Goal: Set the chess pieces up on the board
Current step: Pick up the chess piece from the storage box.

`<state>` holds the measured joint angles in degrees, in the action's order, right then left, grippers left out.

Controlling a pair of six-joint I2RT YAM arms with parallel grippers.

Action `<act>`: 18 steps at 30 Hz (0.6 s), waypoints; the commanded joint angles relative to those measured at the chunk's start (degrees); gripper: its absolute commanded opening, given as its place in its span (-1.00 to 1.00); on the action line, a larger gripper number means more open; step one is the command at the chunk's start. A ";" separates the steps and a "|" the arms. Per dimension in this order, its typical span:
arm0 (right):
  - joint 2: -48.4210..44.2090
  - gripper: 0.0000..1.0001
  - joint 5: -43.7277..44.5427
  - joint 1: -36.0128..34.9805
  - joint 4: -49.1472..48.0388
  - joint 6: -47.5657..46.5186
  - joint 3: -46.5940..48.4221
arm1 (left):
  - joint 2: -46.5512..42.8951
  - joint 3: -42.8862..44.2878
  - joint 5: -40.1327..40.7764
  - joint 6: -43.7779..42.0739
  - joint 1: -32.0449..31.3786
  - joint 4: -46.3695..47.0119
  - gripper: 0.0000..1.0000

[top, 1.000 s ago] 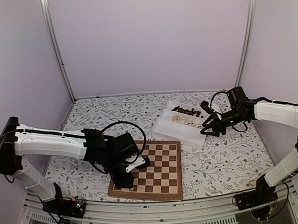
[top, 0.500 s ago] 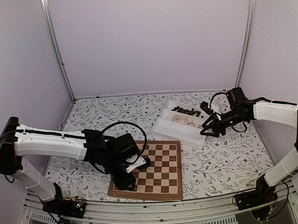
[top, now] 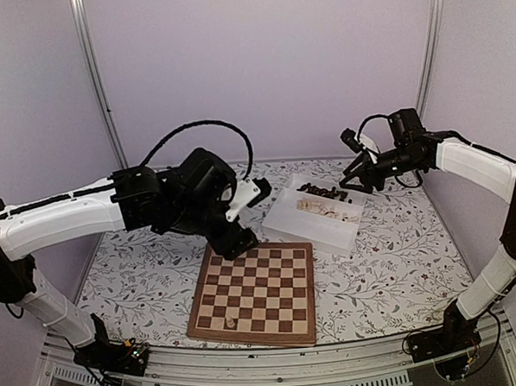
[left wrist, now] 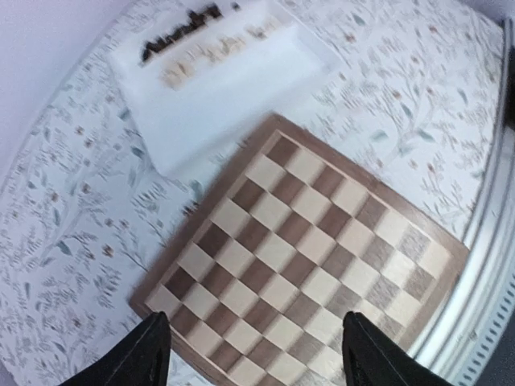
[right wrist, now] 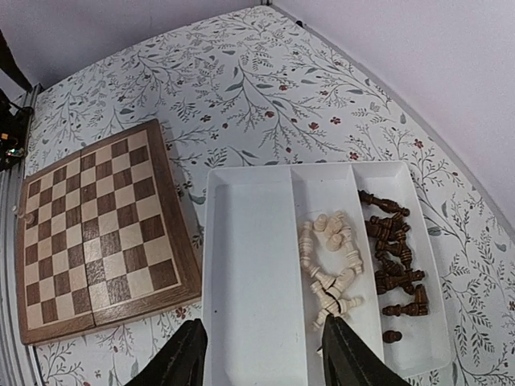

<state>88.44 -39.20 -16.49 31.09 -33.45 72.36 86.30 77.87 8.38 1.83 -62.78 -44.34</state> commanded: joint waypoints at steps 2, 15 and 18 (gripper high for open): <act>8.93 0.00 6.55 -0.12 1.95 4.97 6.71 | 3.89 1.26 8.38 -4.34 14.10 22.52 0.47; 32.16 -0.34 11.04 -4.72 7.04 6.53 26.09 | 4.82 -8.86 -6.40 4.19 27.63 37.96 0.35; 37.21 -0.36 11.14 -5.66 8.55 6.89 31.21 | 5.10 -7.66 -7.81 3.86 27.63 36.68 0.36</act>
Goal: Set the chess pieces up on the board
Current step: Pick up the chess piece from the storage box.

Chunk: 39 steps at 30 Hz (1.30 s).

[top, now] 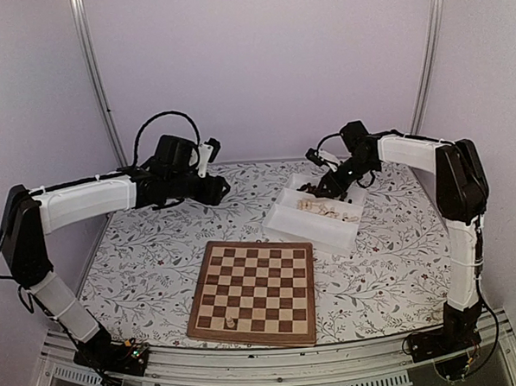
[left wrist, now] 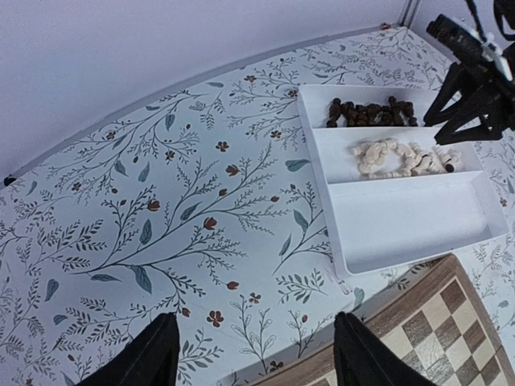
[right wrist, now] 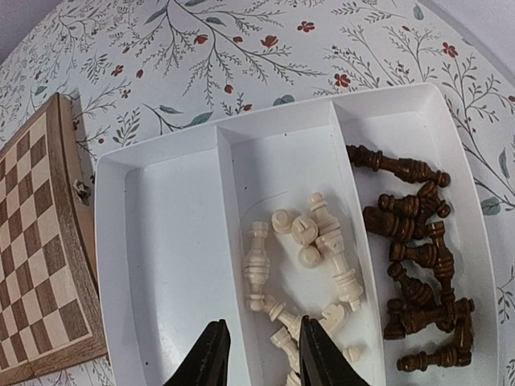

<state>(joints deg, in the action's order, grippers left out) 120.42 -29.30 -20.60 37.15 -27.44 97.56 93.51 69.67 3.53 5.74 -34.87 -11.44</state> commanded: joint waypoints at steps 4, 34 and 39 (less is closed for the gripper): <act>9.92 -0.36 1.52 -2.84 3.14 0.68 11.07 | -2.19 0.82 -4.29 -0.27 -0.28 3.60 0.36; 13.41 -0.41 3.20 -4.02 3.81 0.14 18.19 | -2.55 0.82 -8.69 -1.03 -0.28 3.33 0.38; 13.67 -0.42 3.64 -4.06 3.25 0.43 18.81 | -2.79 0.74 -8.89 -1.05 -0.33 3.36 0.37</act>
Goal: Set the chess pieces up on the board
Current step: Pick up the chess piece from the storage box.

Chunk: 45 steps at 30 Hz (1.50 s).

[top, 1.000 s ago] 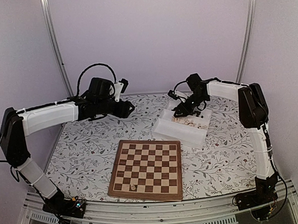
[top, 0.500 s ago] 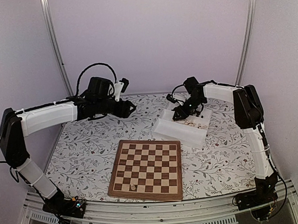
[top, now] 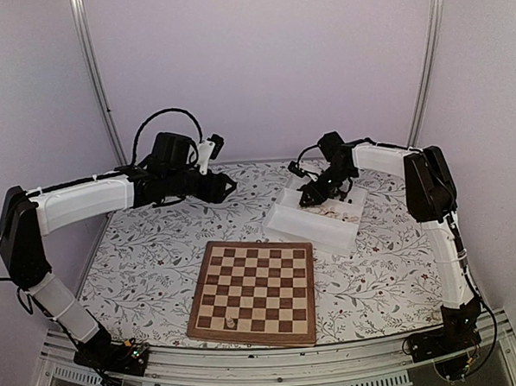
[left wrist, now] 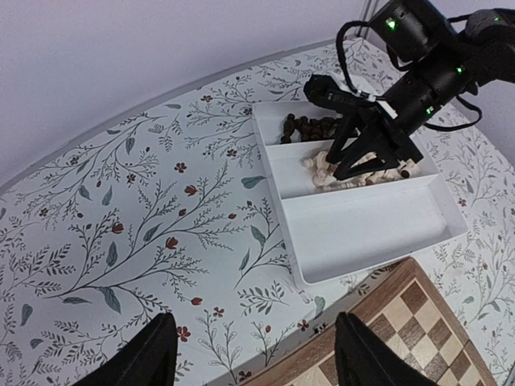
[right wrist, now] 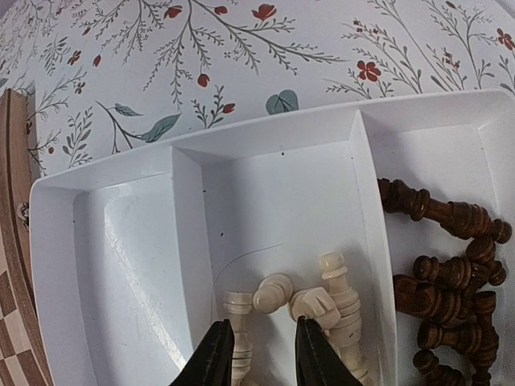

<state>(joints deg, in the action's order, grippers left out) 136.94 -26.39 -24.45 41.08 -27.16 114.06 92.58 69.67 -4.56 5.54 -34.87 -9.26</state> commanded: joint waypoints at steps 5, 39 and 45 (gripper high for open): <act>-1.61 -0.44 0.74 -0.19 0.13 0.26 4.03 | -2.00 0.67 -0.80 -0.93 -0.34 1.20 0.38; 3.91 -0.44 1.78 -0.19 0.41 -0.09 6.83 | -0.98 0.90 -2.06 -1.56 -0.37 0.87 0.38; 4.42 -0.45 1.78 -0.19 0.64 -0.24 6.96 | -0.73 1.04 -2.43 -1.58 -0.37 0.74 0.39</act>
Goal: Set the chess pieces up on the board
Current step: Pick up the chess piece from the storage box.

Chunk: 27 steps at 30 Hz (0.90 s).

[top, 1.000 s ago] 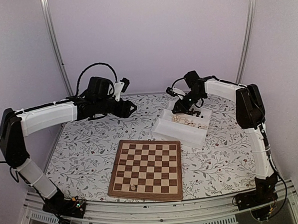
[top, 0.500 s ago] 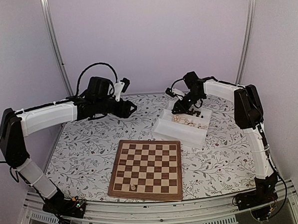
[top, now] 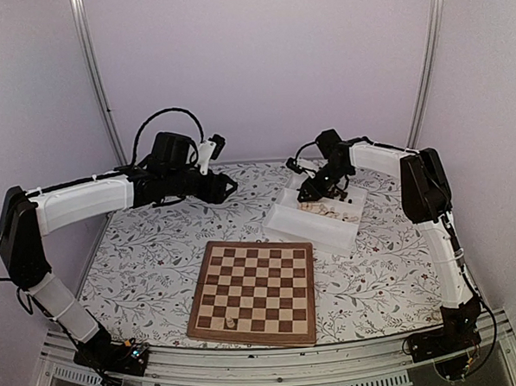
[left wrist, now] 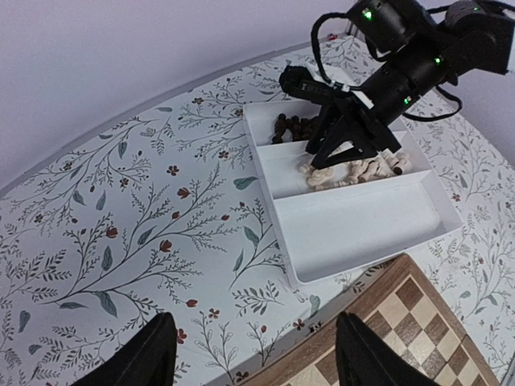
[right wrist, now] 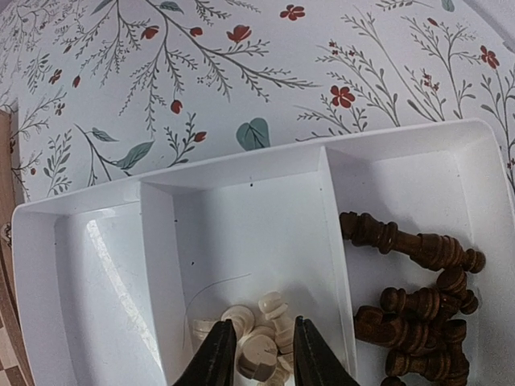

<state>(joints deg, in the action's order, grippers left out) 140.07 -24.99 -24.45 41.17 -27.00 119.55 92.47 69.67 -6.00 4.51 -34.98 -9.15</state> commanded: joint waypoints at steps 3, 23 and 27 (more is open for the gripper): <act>1.43 -0.46 0.45 -0.22 0.84 -0.42 1.46 | -0.62 1.08 -1.10 -0.56 -0.25 0.61 0.39; -1.64 -0.44 0.91 -0.21 1.85 -0.07 -1.99 | -1.01 1.18 -1.76 -0.46 -0.26 0.40 0.40; -2.45 -0.46 0.78 -0.21 1.89 0.02 -3.09 | -1.01 1.21 -1.89 -0.39 -0.27 0.41 0.40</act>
<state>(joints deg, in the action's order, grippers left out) 139.90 -24.43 -24.45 41.91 -26.96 118.52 92.47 69.69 -7.11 4.51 -34.98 -9.17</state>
